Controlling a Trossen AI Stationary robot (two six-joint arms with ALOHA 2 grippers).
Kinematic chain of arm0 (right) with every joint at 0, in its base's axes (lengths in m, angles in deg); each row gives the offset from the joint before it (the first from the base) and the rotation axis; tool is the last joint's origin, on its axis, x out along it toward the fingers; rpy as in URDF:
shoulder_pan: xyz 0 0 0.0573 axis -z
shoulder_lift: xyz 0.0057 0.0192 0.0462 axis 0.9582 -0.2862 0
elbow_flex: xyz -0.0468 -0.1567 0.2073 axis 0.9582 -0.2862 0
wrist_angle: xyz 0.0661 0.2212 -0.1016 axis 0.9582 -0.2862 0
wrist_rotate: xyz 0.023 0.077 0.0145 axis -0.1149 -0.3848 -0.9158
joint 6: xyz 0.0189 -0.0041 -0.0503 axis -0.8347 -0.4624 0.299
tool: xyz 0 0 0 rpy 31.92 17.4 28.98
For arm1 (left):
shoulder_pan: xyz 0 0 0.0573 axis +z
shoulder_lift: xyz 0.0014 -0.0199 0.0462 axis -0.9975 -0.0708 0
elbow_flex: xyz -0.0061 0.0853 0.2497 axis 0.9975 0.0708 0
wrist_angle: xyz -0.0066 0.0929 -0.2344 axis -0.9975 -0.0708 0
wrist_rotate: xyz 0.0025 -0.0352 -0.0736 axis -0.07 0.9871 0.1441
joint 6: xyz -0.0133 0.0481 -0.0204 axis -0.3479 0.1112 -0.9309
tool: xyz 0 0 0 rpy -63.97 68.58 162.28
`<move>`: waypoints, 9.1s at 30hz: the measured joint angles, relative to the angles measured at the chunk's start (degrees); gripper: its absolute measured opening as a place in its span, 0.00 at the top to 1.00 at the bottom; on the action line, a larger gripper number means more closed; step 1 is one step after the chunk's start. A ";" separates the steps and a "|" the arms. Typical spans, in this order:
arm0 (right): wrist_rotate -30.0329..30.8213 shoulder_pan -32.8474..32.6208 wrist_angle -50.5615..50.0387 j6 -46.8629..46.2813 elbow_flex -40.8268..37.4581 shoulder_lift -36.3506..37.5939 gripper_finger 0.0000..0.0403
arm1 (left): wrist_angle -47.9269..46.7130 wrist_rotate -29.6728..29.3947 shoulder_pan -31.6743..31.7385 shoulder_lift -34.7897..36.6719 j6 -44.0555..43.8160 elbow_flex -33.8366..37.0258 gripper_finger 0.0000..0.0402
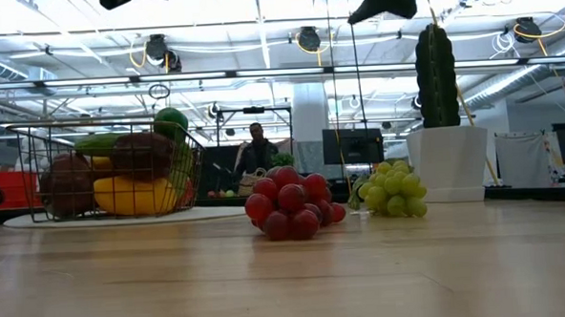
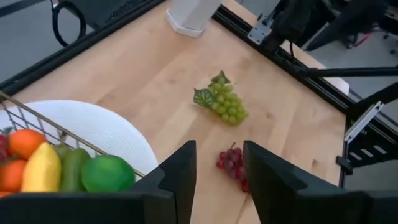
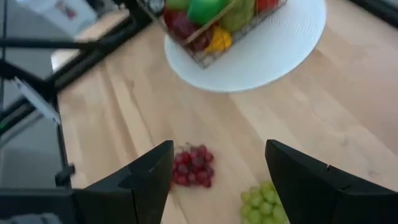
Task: Build produce basket
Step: Put the red grapes into the wire basket
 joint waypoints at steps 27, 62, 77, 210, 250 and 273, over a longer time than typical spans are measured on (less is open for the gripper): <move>-27.27 10.85 11.58 29.97 -10.75 -0.70 0.53 | 22.81 -15.46 -12.32 -17.56 -4.54 0.00 0.67; -34.00 10.44 34.24 25.53 -33.79 6.38 0.55 | 32.39 -10.33 -12.47 -39.78 -1.43 0.03 0.29; -26.69 10.60 33.94 26.65 -33.78 10.49 0.55 | 39.63 8.71 -6.85 -51.11 4.77 0.00 0.46; -2.59 -8.03 56.31 1.55 -33.75 10.45 1.00 | 34.95 -19.85 -21.59 10.65 -32.46 -0.06 1.00; 0.44 -8.05 54.98 1.85 -33.77 10.44 1.00 | 34.06 -10.89 -21.30 10.88 -22.38 -0.02 1.00; 1.91 -8.05 53.64 -4.94 -33.77 10.44 1.00 | 33.42 -11.20 -21.30 10.86 60.25 -0.02 0.98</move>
